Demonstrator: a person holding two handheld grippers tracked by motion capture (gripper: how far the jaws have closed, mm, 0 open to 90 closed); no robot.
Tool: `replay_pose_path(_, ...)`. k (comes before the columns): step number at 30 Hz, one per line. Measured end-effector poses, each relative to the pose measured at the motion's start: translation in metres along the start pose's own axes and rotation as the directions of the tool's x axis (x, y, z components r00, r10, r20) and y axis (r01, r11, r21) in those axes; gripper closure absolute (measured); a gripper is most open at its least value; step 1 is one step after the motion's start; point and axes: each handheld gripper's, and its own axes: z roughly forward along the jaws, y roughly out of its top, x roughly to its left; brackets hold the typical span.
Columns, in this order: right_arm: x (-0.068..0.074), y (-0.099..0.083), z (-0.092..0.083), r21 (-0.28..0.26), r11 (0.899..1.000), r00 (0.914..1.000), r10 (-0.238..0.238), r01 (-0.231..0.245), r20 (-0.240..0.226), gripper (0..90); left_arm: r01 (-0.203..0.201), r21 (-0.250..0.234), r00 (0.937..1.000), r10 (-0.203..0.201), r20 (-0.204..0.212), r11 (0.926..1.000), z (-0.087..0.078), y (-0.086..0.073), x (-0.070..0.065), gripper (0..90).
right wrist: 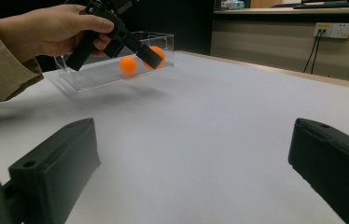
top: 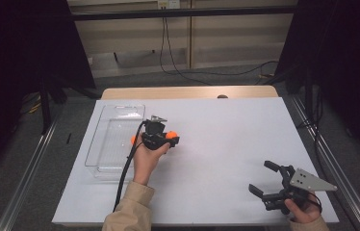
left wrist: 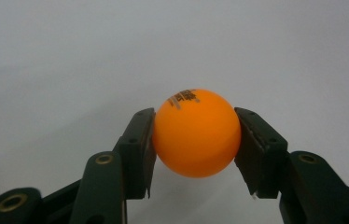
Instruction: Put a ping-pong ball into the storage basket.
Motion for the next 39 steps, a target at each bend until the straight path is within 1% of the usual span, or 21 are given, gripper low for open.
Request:
replay_pose_path(2,0.000,0.000,0.000,0.000,1.000,1.0000,-0.001,0.001,0.000,1.4,-0.002,0.001,1.0000,0.002,0.003,1.0000,-0.001,0.000,0.001,50.9)
replay_pose_path(4,0.000,0.000,0.000,0.000,1.000,1.0000,-0.001,0.001,0.000,1.4,0.005,-0.005,1.0000,-0.005,0.003,1.0000,-0.003,0.000,0.000,51.0)
replay_pose_path(7,0.000,0.000,0.000,0.001,1.000,1.0000,-0.003,0.003,-0.001,1.4,0.006,0.001,1.0000,-0.006,0.007,1.0000,-0.006,0.001,0.001,51.0)
replay_pose_path(9,0.000,0.000,0.000,0.000,1.000,1.0000,-0.001,0.001,0.000,1.4,0.004,-0.005,1.0000,-0.004,0.001,1.0000,-0.007,0.001,0.002,50.9)
replay_pose_path(13,0.000,0.000,0.000,-0.002,1.000,1.0000,-0.002,0.002,0.000,1.4,0.000,0.000,1.0000,0.000,0.000,1.0000,-0.009,0.001,0.002,50.9)
replay_pose_path(20,0.000,0.000,0.000,-0.004,1.000,1.0000,-0.003,0.003,0.006,1.4,0.004,-0.004,1.0000,-0.004,0.000,1.0000,-0.013,0.001,0.003,50.9)
replay_pose_path(21,0.000,0.000,0.000,-0.004,1.000,1.0000,-0.003,0.003,0.006,1.4,0.000,-0.001,1.0000,0.000,0.001,1.0000,-0.015,0.001,0.003,50.9)
replay_pose_path(22,0.000,0.000,0.000,-0.003,1.000,1.0000,-0.002,0.002,0.005,1.4,0.004,0.000,1.0000,-0.004,0.002,1.0000,-0.015,0.001,0.004,50.9)
replay_pose_path(28,0.000,0.000,0.000,-0.004,1.000,1.0000,-0.002,0.002,0.005,1.4,0.004,0.003,1.0000,-0.004,-0.002,1.0000,-0.017,0.001,0.003,50.9)
replay_pose_path(32,0.000,0.000,0.000,-0.004,1.000,1.0000,-0.003,0.003,0.006,1.4,0.010,0.007,0.9999,-0.010,0.003,0.9999,-0.019,0.001,0.004,50.9)
replay_pose_path(34,0.000,0.000,-0.001,-0.005,1.000,1.0000,-0.003,0.003,0.005,1.4,0.006,0.007,1.0000,-0.006,0.006,1.0000,-0.021,0.001,0.005,50.9)
replay_pose_path(36,0.000,0.000,-0.001,-0.005,1.000,1.0000,-0.003,0.003,0.005,1.4,0.010,0.006,0.9999,-0.010,0.000,0.9999,-0.022,0.001,0.004,50.9)
replay_pose_path(37,0.000,0.000,0.000,-0.005,1.000,1.0000,-0.003,0.003,0.005,1.4,0.005,0.005,1.0000,-0.005,-0.003,1.0000,-0.023,0.001,0.005,50.9)
replay_pose_path(39,0.000,0.000,0.000,-0.006,1.000,1.0000,-0.005,0.005,0.004,1.4,0.006,0.005,1.0000,-0.006,-0.003,1.0000,-0.025,0.001,0.006,51.0)
